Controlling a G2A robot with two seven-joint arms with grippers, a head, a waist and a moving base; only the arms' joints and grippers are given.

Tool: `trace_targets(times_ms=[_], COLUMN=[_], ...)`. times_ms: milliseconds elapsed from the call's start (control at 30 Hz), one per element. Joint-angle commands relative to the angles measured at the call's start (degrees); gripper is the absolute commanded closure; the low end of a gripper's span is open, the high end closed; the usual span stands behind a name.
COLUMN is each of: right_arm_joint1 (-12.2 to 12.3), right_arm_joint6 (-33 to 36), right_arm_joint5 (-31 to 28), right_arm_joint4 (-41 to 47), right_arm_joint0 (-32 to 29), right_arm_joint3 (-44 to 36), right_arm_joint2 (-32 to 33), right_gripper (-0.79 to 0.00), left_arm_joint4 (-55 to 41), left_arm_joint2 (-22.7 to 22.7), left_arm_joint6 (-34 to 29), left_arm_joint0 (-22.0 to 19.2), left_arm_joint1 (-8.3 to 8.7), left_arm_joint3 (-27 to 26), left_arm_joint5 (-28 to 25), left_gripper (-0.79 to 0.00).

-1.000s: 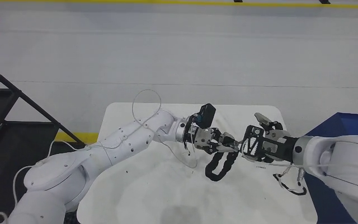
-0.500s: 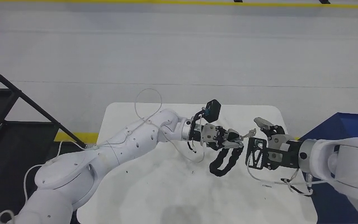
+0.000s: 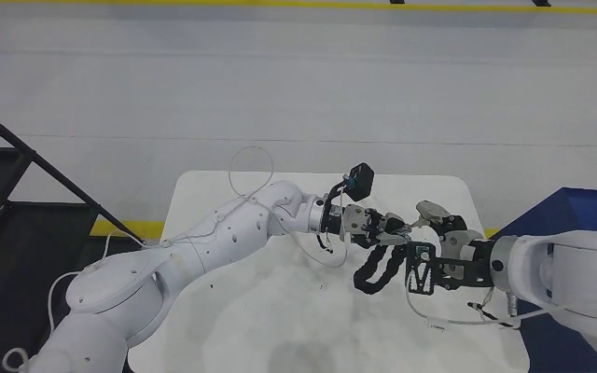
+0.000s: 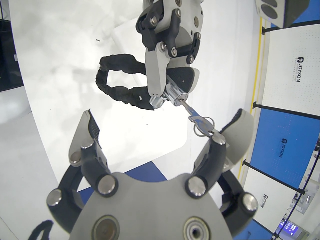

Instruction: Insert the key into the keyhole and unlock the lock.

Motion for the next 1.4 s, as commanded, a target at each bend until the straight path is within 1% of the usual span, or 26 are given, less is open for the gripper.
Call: trace_targets(times_ms=[0,133,267,367,400,433,467,500,567,600,633,667,800,900,1067,1100,1133,1167,1200,1333,1367], right_arm_joint1=[0.2,0.7,1.0,1.4,1.5,1.6,1.7,1.8,2.0,2.0,2.1,2.1,2.3,2.4,2.6,2.6,2.6,2.7,2.8,3.1,3.1], right_arm_joint6=[0.1,0.8,1.8,1.5,1.1,0.7,0.6,0.2,-0.1,-0.1,-0.5,-0.7,-2.3,-3.0,-3.3,-3.4,-3.5,-3.4,-3.3,-2.3,-2.0], right_arm_joint5=[0.1,0.8,1.8,1.5,1.1,0.7,0.6,0.3,-0.1,-0.1,-0.2,-0.1,0.3,2.1,1.7,1.3,1.0,0.5,0.1,-0.8,-1.0], right_arm_joint4=[0.5,2.0,4.1,5.7,6.0,6.3,6.3,6.5,6.7,6.8,7.1,7.1,7.3,7.7,7.5,7.3,7.3,7.3,7.4,7.9,8.2], right_arm_joint0=[0.8,2.8,3.9,4.0,4.1,4.1,4.0,3.9,3.6,3.5,3.2,3.0,1.7,0.6,-0.7,-0.8,-1.0,-1.1,-1.3,-2.2,-2.5], right_arm_joint3=[0.0,0.0,0.0,0.0,0.0,0.0,0.0,0.0,0.0,0.0,0.0,0.0,0.0,0.0,0.0,0.0,0.0,0.0,0.0,0.0,0.0], right_arm_joint2=[-0.8,-1.7,-0.6,0.6,1.0,1.4,1.7,1.9,2.5,2.7,3.0,3.3,4.5,5.6,7.1,7.3,7.6,7.9,8.2,9.6,9.9], right_gripper=[-0.785,-0.785,-0.785,-0.785,-0.683,-0.372,-0.326,-0.237,-0.102,-0.095,-0.034,0.000,0.000,0.000,0.000,-0.015,-0.083,-0.203,-0.249,-0.360,-0.369], left_arm_joint4=[0.1,0.8,2.9,4.0,4.2,4.5,4.6,4.7,5.0,5.1,5.3,5.4,6.1,6.4,7.1,7.3,7.4,7.5,7.6,7.9,8.0], left_arm_joint2=[0.0,0.0,0.0,0.0,0.0,0.0,0.0,0.0,0.0,0.0,0.0,0.0,0.0,0.0,0.0,0.0,0.0,0.0,0.0,0.0,0.0], left_arm_joint6=[0.2,0.7,0.7,0.6,0.6,0.5,0.4,0.4,0.4,0.4,0.4,0.4,0.4,0.7,1.3,1.3,1.4,1.5,1.6,1.9,1.9], left_arm_joint0=[-0.1,-0.2,-0.2,0.0,0.1,0.1,0.1,0.1,0.1,0.2,0.1,0.1,0.1,0.0,0.0,0.0,0.0,0.0,0.0,0.0,0.0], left_arm_joint1=[-0.08,-0.22,-0.33,-0.39,-0.41,-0.44,-0.48,-0.51,-0.56,-0.58,-0.59,-0.60,-0.60,-0.57,-0.48,-0.46,-0.44,-0.42,-0.40,-0.33,-0.32], left_arm_joint3=[0.2,0.6,0.3,0.3,0.3,0.4,0.3,0.3,0.2,0.2,0.1,0.1,-0.2,-0.4,-0.6,-0.7,-0.6,-0.6,-0.5,-0.4,-0.4], left_arm_joint5=[0.0,0.0,0.0,0.0,0.0,0.0,0.0,0.0,0.0,0.0,0.0,0.0,0.0,0.0,0.0,0.0,0.0,0.0,0.0,0.0,0.0], left_gripper=[0.000,0.000,0.000,0.000,0.000,0.000,0.000,0.000,0.000,0.000,0.000,0.000,0.000,0.000,0.000,0.000,0.000,0.000,0.000,0.000,0.000])
